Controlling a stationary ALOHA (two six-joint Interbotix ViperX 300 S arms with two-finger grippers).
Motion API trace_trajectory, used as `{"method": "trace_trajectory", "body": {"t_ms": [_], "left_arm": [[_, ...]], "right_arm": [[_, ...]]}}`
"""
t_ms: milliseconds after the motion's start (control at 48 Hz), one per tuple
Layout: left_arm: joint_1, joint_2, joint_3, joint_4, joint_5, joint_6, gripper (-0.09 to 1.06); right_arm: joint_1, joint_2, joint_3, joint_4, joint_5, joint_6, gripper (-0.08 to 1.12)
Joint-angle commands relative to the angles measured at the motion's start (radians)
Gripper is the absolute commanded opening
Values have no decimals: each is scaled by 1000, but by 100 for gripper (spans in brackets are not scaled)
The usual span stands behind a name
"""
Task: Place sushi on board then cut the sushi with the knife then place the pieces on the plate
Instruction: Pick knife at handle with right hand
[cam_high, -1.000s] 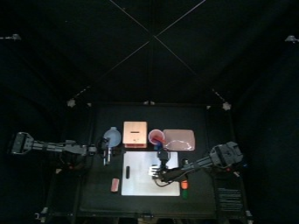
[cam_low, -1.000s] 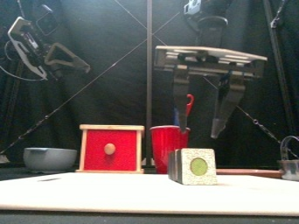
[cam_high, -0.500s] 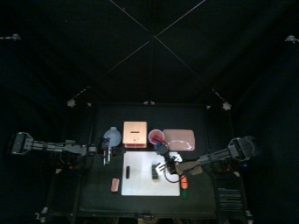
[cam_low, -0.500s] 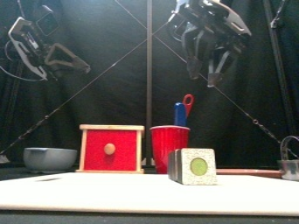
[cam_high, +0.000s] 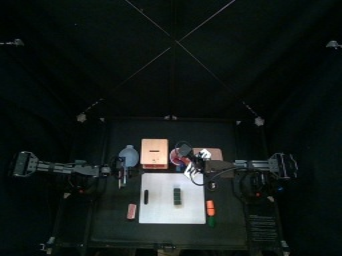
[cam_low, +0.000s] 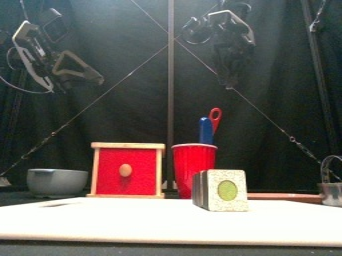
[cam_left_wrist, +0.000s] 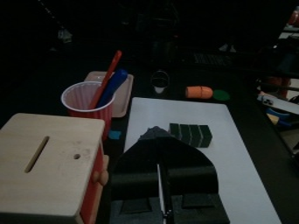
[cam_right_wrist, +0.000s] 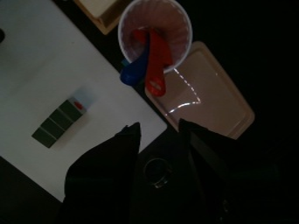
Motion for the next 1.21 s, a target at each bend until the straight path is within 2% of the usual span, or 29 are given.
{"method": "trace_trajectory", "body": {"t_ms": [21, 167, 542, 833, 1208], "left_arm": [[3, 0, -12, -5, -5, 0, -2], [6, 0, -12, -6, -5, -2, -2], [15, 0, -11, -21, -5, -2, -2], [21, 0, 6, -31, -5, 2, -2], [32, 0, 15, -28, -5, 3, -2]], "right_arm": [[-40, -15, -54, 35, 5, -117, 77], [-69, 26, -87, 72, 38, -279, 77], [-80, 176, -193, 77, 152, -540, 77], [-91, 259, -232, 75, 178, -574, 77], [-110, 305, -242, 37, 192, -575, 77]]}}
